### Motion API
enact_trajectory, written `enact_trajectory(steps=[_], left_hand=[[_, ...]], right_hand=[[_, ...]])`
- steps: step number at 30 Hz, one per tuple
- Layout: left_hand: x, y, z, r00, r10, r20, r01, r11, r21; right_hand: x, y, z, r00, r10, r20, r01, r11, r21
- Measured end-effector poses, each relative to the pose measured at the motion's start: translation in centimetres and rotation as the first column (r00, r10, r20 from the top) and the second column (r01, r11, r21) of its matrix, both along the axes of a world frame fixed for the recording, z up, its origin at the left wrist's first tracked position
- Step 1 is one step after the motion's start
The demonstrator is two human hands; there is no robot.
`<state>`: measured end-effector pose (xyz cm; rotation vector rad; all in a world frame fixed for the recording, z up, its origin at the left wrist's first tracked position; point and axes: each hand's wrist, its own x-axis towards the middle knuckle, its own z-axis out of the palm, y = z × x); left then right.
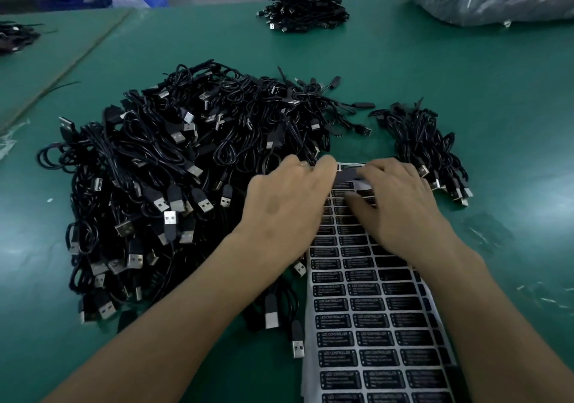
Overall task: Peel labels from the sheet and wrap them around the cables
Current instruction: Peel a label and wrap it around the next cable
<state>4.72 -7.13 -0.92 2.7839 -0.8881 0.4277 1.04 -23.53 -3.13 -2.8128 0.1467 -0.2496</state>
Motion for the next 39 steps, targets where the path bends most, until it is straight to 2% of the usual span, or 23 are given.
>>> enact_trajectory(steps=[5, 10, 16, 19, 23, 30, 35, 39], left_hand=[[0.3, 0.2, 0.7, 0.995, 0.097, -0.028, -0.097, 0.995, 0.017], [0.9, -0.8, 1.4, 0.984, 0.160, -0.077, -0.161, 0.987, -0.002], [1.4, -2.7, 0.8, 0.966, 0.020, -0.257, -0.061, 0.987, -0.151], [2.1, -2.2, 0.0, 0.968, 0.032, -0.248, -0.063, 0.991, -0.118], [2.3, -1.7, -0.6, 0.975, 0.015, -0.223, -0.047, 0.990, -0.136], [2.1, -1.7, -1.2, 0.977, 0.004, -0.211, -0.050, 0.975, -0.215], [2.0, -1.5, -1.4, 0.981, -0.014, -0.193, -0.042, 0.958, -0.283], [2.2, -1.4, -1.3, 0.974, -0.022, -0.226, -0.051, 0.949, -0.313]], right_hand=[[0.0, -0.2, 0.2, 0.997, -0.058, -0.045, 0.058, 0.998, 0.000], [0.1, -0.1, 0.4, 0.992, -0.111, -0.067, 0.118, 0.987, 0.109], [0.9, 0.4, 1.1, 0.985, -0.165, -0.044, 0.171, 0.956, 0.237], [0.3, 0.4, 1.2, 0.992, -0.130, -0.001, 0.122, 0.929, 0.350], [0.2, 0.0, 1.3, 0.987, -0.139, 0.076, 0.097, 0.908, 0.407], [-0.1, -0.5, 1.2, 0.986, -0.137, 0.093, 0.092, 0.922, 0.376], [-0.2, -0.4, 1.4, 0.979, -0.193, 0.059, 0.139, 0.857, 0.496], [-0.1, -0.1, 1.6, 0.977, -0.202, -0.068, 0.195, 0.715, 0.671]])
